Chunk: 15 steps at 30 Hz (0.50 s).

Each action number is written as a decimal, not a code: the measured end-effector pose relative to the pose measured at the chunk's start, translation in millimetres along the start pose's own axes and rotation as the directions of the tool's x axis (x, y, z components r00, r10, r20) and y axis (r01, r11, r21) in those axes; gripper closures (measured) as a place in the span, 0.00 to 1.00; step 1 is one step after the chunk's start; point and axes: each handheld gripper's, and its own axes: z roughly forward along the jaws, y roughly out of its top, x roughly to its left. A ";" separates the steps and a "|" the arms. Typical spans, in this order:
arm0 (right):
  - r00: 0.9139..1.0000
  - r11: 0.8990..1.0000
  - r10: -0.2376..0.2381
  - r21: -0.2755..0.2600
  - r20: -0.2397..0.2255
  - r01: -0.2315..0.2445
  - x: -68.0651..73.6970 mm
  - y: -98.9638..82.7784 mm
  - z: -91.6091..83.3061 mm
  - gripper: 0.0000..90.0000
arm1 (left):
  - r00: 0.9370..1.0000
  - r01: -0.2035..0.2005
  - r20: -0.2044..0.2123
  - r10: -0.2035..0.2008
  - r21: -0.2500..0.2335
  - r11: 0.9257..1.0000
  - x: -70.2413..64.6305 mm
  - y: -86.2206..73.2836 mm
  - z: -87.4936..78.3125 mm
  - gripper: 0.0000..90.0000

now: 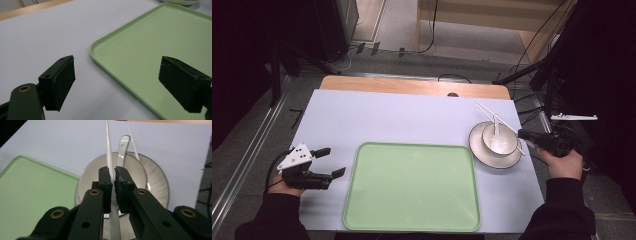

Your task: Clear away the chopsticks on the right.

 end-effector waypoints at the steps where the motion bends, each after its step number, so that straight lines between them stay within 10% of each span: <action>1: 1.000 1.000 -0.002 0.002 -0.007 0.002 3.4 -0.7 0.6 0.94 | 1.000 0.002 0.001 -0.002 -0.001 1.000 -0.2 -0.2 0.2 0.15; 15: 0.994 0.997 -0.054 0.042 -0.093 0.058 50.0 -15.6 14.6 0.94 | 1.000 0.001 -0.001 -0.001 -0.007 1.000 0.0 0.5 -1.6 0.15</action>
